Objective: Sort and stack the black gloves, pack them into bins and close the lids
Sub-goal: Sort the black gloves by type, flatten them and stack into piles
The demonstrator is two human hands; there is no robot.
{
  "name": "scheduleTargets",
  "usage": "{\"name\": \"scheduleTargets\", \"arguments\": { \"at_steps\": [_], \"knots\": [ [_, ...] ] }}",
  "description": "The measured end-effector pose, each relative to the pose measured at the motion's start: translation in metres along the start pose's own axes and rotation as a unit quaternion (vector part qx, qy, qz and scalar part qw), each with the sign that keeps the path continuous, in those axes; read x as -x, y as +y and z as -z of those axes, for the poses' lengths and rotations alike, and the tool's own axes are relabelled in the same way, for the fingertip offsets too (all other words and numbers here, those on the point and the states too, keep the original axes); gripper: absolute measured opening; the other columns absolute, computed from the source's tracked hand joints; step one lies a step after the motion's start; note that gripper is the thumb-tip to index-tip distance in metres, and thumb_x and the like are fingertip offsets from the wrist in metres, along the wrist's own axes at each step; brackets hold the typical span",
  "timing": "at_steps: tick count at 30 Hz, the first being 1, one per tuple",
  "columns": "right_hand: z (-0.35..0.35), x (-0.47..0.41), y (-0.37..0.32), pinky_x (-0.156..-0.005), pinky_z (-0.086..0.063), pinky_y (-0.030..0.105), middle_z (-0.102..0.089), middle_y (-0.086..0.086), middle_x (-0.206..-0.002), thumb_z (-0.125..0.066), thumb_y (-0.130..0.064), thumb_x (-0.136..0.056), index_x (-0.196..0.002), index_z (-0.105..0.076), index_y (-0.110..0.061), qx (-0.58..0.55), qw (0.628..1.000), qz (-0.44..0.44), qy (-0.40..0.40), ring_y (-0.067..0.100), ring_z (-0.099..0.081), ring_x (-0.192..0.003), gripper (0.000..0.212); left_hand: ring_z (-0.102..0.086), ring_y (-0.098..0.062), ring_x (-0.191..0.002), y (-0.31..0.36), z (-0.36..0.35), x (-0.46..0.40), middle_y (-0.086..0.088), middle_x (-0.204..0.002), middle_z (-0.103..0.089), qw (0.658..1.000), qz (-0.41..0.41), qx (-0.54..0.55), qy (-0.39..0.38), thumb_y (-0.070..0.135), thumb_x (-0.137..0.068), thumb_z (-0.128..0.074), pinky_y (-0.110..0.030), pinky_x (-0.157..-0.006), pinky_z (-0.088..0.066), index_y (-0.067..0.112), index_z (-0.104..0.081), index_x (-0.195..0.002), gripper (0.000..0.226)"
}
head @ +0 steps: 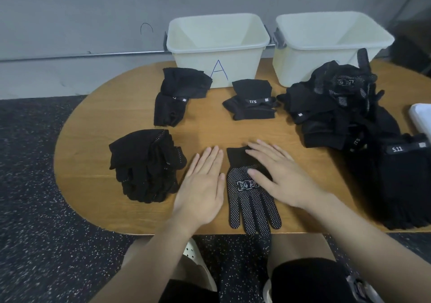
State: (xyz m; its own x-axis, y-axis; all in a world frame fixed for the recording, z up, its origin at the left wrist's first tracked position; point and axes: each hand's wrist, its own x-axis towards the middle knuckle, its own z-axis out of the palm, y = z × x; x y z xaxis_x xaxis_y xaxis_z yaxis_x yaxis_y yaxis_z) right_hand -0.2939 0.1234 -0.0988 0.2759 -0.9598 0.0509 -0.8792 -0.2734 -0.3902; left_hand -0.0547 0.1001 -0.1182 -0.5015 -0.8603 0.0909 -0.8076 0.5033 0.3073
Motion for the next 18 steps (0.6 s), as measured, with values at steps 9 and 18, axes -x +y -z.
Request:
{"name": "scheduleTargets", "arguments": {
  "at_steps": [9,18],
  "knots": [
    [-0.005,-0.147,-0.017,-0.114,-0.04,0.048,-0.052,-0.001,-0.15,-0.058,-0.035,-0.103,-0.143,-0.055,-0.019,-0.07,0.995,0.061,0.034,0.017,-0.046,-0.14,0.044,0.011,-0.009,-0.158,0.002,-0.005,-0.006,0.001,-0.173,-0.001,0.997,0.08,0.006,0.015,0.037,-0.107,-0.01,-0.035,-0.13,0.0,0.013,-0.007,-0.164,0.062],
    [-0.028,-0.239,-0.073,-0.114,-0.034,0.043,-0.041,0.004,-0.159,-0.065,-0.039,-0.099,-0.156,-0.042,-0.021,-0.003,0.992,0.125,0.008,0.025,-0.038,-0.145,0.064,0.002,-0.01,-0.159,-0.001,-0.007,-0.008,-0.003,-0.172,-0.009,0.997,0.075,0.006,0.026,0.031,-0.105,-0.017,-0.034,-0.13,0.001,0.01,-0.017,-0.164,0.062]
  ]
}}
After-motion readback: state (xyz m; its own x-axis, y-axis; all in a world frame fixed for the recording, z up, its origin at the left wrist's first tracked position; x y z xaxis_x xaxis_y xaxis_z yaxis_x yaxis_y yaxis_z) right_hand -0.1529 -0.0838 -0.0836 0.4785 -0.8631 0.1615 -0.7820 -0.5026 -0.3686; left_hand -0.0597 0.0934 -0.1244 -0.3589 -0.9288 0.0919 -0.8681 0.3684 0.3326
